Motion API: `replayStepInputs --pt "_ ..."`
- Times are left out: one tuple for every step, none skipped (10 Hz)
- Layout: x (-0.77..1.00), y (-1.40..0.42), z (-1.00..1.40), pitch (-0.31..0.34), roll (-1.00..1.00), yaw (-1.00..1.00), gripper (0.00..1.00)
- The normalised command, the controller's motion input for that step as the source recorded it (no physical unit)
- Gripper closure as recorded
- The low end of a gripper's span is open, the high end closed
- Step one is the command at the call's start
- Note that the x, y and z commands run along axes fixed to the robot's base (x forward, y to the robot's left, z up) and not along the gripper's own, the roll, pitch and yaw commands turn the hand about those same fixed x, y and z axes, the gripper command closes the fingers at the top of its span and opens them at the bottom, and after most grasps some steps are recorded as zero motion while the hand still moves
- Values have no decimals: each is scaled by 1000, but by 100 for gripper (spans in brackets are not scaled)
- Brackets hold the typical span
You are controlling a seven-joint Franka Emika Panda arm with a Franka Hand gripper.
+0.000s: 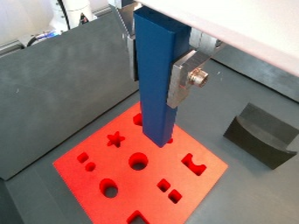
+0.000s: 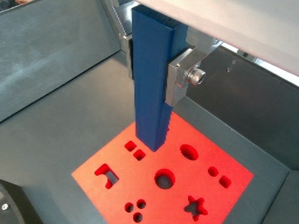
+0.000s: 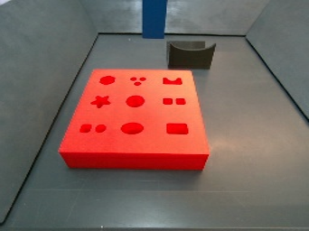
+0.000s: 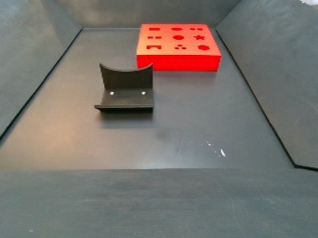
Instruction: Insert the rectangle object.
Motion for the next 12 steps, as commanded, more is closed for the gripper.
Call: replayStepInputs --pt "217 -386 -409 -93 -17 83 100" --pt "594 -797 -874 -11 0 54 100" --pt "603 -834 -914 -31 0 23 100" --pt "620 -817 -934 -63 0 14 100" --pt "680 -766 -980 -41 0 31 100" --pt "709 -723 -983 -40 0 54 100" --pt "489 -440 -406 -29 43 131 100" --pt "0 0 -23 0 0 0 100" --pt "0 0 -520 -46 147 0 100" --pt "0 49 -523 -30 196 0 100" --pt "0 0 -391 -53 146 0 100" --pt "0 0 -154 -27 13 0 100"
